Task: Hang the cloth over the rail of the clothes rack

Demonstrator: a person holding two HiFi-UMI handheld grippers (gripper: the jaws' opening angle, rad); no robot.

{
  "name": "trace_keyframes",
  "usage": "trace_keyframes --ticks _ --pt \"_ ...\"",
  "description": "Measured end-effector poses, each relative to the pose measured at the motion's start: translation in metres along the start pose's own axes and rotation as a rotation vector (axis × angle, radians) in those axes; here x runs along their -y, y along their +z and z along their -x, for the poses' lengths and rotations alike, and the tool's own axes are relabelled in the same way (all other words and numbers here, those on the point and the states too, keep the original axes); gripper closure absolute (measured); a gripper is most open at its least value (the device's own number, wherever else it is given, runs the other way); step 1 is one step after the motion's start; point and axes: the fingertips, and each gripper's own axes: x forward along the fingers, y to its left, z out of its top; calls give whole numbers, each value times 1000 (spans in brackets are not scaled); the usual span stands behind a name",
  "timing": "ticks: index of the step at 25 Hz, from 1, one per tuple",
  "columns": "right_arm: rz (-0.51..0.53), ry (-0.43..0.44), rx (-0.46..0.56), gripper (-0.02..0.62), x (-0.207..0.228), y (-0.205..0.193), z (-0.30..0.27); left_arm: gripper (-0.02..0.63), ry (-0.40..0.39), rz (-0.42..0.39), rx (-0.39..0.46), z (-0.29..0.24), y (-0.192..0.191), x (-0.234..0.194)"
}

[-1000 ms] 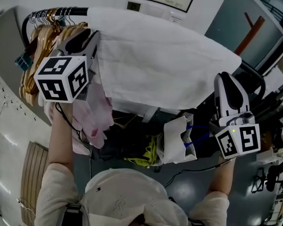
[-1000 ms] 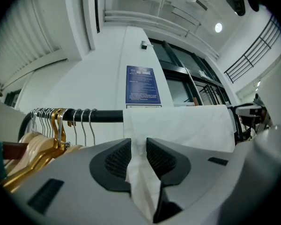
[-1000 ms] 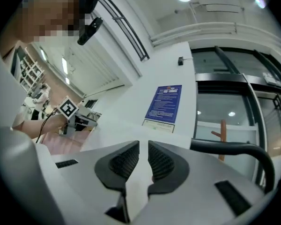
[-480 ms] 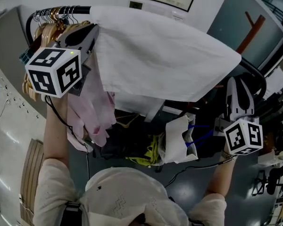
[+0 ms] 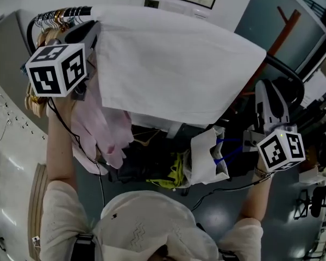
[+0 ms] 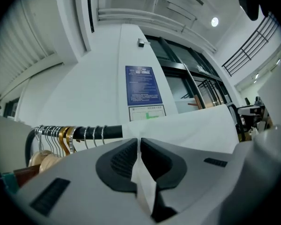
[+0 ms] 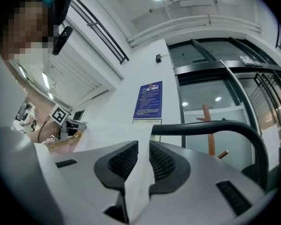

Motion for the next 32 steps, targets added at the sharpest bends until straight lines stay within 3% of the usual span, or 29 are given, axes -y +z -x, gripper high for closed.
trace_keyframes --ticks 3,5,10,15,16,17,18,26,32 --pt "-38 58 -11 492 -6 2 -10 589 107 -36 47 4 3 -10" --pt "-37 52 -30 474 -3 1 -17 589 156 -43 67 9 5 -18" --pt "-77 59 -73 472 13 -5 -40 589 71 45 18 1 0 -26" --pt "-107 181 -32 474 4 1 -54 589 26 32 10 -12 -2 -18" --pt "-110 174 -25 496 5 1 -54 589 25 28 15 -14 -3 -16" --pt "-111 163 -21 557 6 1 -52 589 18 26 17 -14 -4 -13" --pt "-109 154 -18 569 7 2 -48 589 2 27 15 -13 -7 -7" --pt "-66 23 -33 571 48 9 -12 589 -115 -3 24 -25 -7 54" --pt "-66 -64 -38 526 56 -6 1 589 -77 33 71 -10 -4 54"
